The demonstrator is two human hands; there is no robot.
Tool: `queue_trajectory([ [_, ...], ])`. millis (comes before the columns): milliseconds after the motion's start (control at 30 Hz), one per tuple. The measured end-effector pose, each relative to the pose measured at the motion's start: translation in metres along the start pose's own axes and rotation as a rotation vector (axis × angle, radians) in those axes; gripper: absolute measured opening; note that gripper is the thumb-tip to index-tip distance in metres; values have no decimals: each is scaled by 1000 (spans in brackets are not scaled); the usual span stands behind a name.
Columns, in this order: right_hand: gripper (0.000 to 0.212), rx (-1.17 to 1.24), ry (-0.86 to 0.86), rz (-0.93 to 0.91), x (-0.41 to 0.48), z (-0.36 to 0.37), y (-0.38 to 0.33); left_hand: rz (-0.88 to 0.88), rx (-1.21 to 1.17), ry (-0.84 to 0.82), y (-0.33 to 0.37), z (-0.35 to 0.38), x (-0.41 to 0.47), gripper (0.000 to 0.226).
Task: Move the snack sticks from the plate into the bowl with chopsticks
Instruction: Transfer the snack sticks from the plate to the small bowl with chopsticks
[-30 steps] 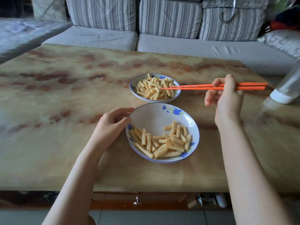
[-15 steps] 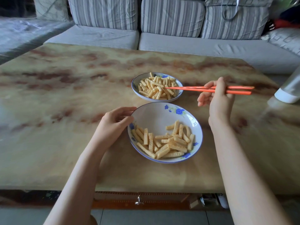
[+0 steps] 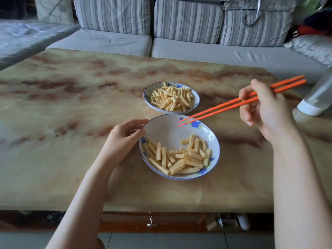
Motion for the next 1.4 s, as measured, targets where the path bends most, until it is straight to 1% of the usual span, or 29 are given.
queue_trajectory([
  [133, 42, -112, -68, 42, -6, -3, -8, -5, 2, -3, 1, 0, -1, 30],
  [300, 41, -185, -98, 80, -8, -5, -5, -8, 2, -6, 3, -1, -2, 32],
  [367, 41, -201, -102, 95, -7, -6, -2, -4, 6, -2, 3, -1, -1, 29],
  [433, 41, -186, -86, 105, -6, -7, 0, 3, 20, 6, 2, -1, -1, 34],
  [500, 41, -149, -56, 104, -5, -5, 4, 2, 25, 9, 2, -1, -1, 34],
  [600, 42, -102, -4, 88, -2, -2, 10, 1, -3, 8, 2, -2, -1, 28],
  [700, 43, -36, 56, 54, 0, 2, 14, 7, -4, 7, 1, -1, -1, 29],
  [833, 43, 129, 166, 12, 1, 8, 15, 4, 10, 5, 0, -1, 0, 34],
  [1000, 38, 304, 344, -46, 1, 14, 14, -7, -12, -9, 0, -1, 0, 30],
  [1100, 38, 316, 411, -59, 5, 18, 20, -14, -4, -7, -1, -1, 0, 31],
  [1233, 40, 265, 459, -59, 9, 23, 33, -6, 11, 0, 0, -1, 0, 32],
  [1400, 42, 211, 421, -61, 10, 30, 45, 0, 19, -2, 0, -2, 1, 35],
])
Point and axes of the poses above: each hand's wrist, its own x-axis towards the middle knuckle, its own z-axis out of the palm, y = z × x, the point moved 3 cm from there along x, towards the middle knuckle, and after that the axes turned 7 degrees about x, right-handed, at the moved point
